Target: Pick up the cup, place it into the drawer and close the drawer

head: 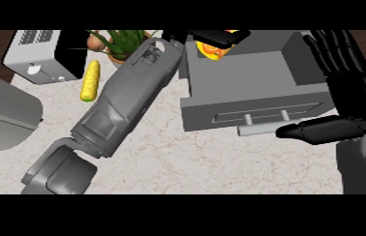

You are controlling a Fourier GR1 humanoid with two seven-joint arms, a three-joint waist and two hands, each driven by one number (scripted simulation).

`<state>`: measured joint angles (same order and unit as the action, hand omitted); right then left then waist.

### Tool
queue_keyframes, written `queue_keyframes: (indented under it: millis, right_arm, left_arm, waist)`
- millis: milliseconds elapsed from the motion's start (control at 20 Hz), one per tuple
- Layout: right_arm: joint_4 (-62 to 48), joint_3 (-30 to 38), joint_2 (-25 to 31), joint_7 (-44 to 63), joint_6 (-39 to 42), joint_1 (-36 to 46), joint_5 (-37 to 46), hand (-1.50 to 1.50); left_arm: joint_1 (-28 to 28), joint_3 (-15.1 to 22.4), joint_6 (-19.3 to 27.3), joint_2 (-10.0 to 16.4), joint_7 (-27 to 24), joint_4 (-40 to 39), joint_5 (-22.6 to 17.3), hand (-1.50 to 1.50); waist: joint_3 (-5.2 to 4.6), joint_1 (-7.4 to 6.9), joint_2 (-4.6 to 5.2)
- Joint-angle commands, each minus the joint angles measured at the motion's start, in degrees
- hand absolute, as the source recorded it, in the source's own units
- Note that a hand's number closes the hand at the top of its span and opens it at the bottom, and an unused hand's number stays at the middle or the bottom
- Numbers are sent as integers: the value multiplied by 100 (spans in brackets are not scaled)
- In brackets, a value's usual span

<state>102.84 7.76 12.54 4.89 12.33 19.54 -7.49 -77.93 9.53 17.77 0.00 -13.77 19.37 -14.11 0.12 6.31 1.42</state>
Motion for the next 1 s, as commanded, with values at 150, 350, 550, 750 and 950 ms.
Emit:
queue_keyframes:
  millis: [150, 350, 550, 750, 950]
  right_arm:
    - [18, -12, 76, 5, 182, 127, -156, -150]
    - [-91, -139, -28, -65, 171, 306, -117, -150]
    - [-238, -439, -155, -49, 520, 429, -402, -150]
    - [-177, -859, -211, -56, 1141, 485, -828, 150]
    - [-137, -1263, -76, 273, 1797, 337, -1283, 150]
  left_arm:
    - [283, 690, -409, 0, 56, -498, -113, 150]
    - [377, 878, -344, 0, -44, -386, -290, -150]
    - [492, 753, -227, 0, -308, -78, -787, -150]
    - [494, 577, -409, 0, -630, 177, -1283, -150]
    - [413, 389, -472, 0, -1058, 356, -1697, -150]
  waist:
    - [1, 342, 95]
    - [-1, 536, 141]
    - [-4, 599, 170]
    - [-8, 624, 173]
    - [-14, 496, 106]
